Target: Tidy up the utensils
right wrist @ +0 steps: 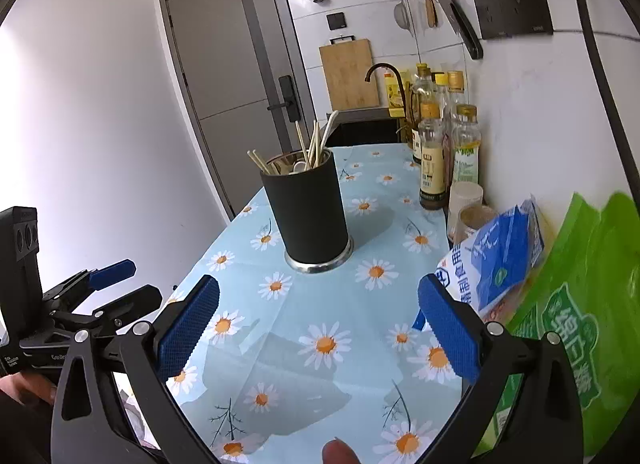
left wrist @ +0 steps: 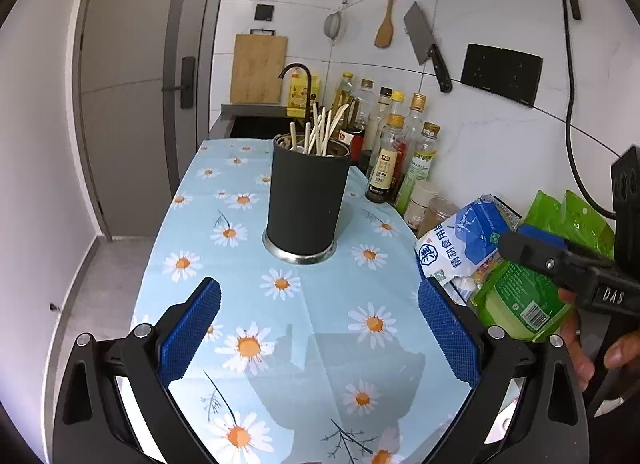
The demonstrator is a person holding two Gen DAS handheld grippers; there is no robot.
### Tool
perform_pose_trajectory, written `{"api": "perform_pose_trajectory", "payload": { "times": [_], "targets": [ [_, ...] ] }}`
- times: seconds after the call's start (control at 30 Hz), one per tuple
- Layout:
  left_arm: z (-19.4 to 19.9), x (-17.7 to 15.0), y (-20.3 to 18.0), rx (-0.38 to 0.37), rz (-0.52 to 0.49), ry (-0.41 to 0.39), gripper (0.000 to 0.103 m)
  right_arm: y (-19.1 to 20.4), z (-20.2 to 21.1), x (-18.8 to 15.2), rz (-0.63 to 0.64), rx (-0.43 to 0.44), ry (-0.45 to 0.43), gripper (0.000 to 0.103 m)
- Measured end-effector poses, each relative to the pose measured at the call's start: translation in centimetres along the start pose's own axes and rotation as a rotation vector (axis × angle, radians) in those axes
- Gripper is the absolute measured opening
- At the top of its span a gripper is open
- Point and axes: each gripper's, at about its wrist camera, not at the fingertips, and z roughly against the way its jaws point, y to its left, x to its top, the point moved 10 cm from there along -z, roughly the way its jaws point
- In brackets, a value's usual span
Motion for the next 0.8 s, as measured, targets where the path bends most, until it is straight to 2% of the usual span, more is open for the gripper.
{"api": "perform_pose_trajectory", "payload": {
  "times": [0.8],
  "targets": [
    [-0.2, -1.5, -0.1, 0.008, 0.026, 0.054, 0.096, 1.1, -0.4, -1.0, 0.029, 0.013, 0.017, 0.098]
  ]
}}
